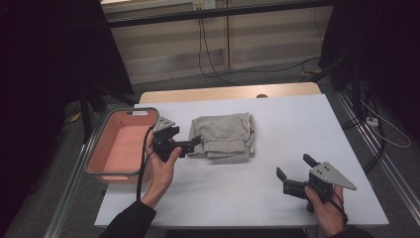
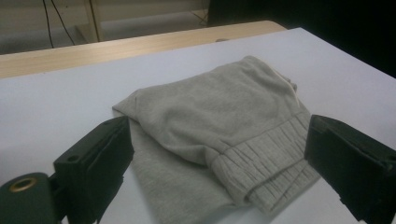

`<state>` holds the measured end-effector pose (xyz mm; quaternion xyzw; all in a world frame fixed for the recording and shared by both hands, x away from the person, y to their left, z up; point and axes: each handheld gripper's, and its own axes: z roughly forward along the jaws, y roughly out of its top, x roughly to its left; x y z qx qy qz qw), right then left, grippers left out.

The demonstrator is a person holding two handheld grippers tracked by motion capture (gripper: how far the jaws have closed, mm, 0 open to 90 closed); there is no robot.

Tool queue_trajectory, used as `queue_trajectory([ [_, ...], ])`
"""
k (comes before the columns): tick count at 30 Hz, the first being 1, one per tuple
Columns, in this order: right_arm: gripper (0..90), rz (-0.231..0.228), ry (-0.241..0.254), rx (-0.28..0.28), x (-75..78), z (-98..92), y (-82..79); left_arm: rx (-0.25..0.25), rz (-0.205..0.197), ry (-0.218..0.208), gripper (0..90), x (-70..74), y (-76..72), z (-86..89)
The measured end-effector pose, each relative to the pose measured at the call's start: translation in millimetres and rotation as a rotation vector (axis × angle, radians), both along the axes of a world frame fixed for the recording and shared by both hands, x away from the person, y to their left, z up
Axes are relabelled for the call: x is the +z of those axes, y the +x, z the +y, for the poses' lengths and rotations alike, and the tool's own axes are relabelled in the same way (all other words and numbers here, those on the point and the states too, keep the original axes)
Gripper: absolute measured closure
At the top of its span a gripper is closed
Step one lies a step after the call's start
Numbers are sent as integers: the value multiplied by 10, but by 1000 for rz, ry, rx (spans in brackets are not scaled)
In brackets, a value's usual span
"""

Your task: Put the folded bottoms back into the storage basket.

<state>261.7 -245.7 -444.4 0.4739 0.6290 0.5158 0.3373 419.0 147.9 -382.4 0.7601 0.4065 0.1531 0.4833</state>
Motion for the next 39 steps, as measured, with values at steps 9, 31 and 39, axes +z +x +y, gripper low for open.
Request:
queue_trajectory([
  [9, 14, 6, 2, 0, -5, 2, 5, 14, 22, 17, 101, -94, 211, -78],
  [31, 11, 18, 1, 3, -15, 1, 19, 50, 311, 38, 81, -273, 671, -195],
  [39, 11, 19, 2, 6, -18, 5, 20, 67, 377, 24, 134, -407, 839, -199],
])
